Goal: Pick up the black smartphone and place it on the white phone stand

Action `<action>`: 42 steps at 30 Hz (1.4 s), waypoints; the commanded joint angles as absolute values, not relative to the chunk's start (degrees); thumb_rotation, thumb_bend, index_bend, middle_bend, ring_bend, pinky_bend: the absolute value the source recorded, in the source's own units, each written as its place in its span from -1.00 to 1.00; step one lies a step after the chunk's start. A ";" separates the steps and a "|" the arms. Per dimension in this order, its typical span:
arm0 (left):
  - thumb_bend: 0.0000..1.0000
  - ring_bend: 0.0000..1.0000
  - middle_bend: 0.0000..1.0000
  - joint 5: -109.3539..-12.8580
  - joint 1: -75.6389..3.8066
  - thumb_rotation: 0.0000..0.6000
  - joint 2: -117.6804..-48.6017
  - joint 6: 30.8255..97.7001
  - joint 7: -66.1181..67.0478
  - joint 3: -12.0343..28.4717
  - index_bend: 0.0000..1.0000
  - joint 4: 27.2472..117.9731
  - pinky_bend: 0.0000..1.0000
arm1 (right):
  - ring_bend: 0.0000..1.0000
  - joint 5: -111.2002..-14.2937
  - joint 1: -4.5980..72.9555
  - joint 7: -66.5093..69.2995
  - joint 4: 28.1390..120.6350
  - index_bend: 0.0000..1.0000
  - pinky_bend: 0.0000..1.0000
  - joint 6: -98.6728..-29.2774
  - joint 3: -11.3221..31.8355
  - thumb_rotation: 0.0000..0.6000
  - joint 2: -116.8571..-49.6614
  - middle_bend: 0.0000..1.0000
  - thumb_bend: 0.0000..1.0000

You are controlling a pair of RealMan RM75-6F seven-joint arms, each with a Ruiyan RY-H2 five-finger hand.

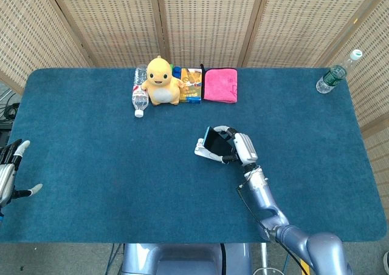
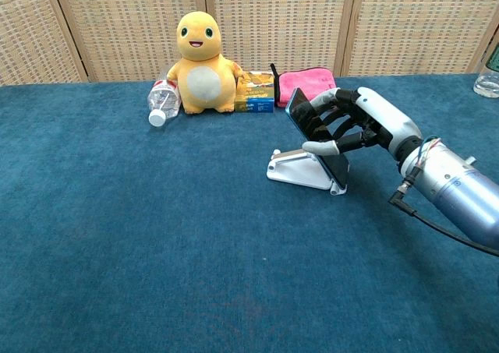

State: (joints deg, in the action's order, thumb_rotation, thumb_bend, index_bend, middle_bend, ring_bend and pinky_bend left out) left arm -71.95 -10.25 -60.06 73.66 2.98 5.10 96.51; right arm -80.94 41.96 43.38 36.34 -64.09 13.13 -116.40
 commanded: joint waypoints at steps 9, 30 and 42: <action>-1.00 -1.00 -1.00 -72.37 -10.11 1.00 -59.81 73.81 2.36 4.97 -1.00 96.50 -1.00 | -0.92 -82.22 41.62 45.02 37.19 -1.00 -0.60 -63.99 11.88 1.00 -114.66 -1.00 -0.74; -1.00 -1.00 -1.00 -74.91 -9.05 1.00 -59.50 76.12 1.56 4.29 -1.00 96.86 -1.00 | -1.00 -87.14 35.89 37.31 59.30 -1.00 -0.68 -72.48 9.88 1.00 -89.26 -1.00 -0.76; -1.00 -1.00 -1.00 -80.81 -7.23 1.00 -61.70 82.01 5.41 2.80 -1.00 96.74 -1.00 | -1.00 -78.26 19.13 4.46 80.22 -1.00 -0.88 -80.17 5.59 1.00 -67.43 -1.00 -0.81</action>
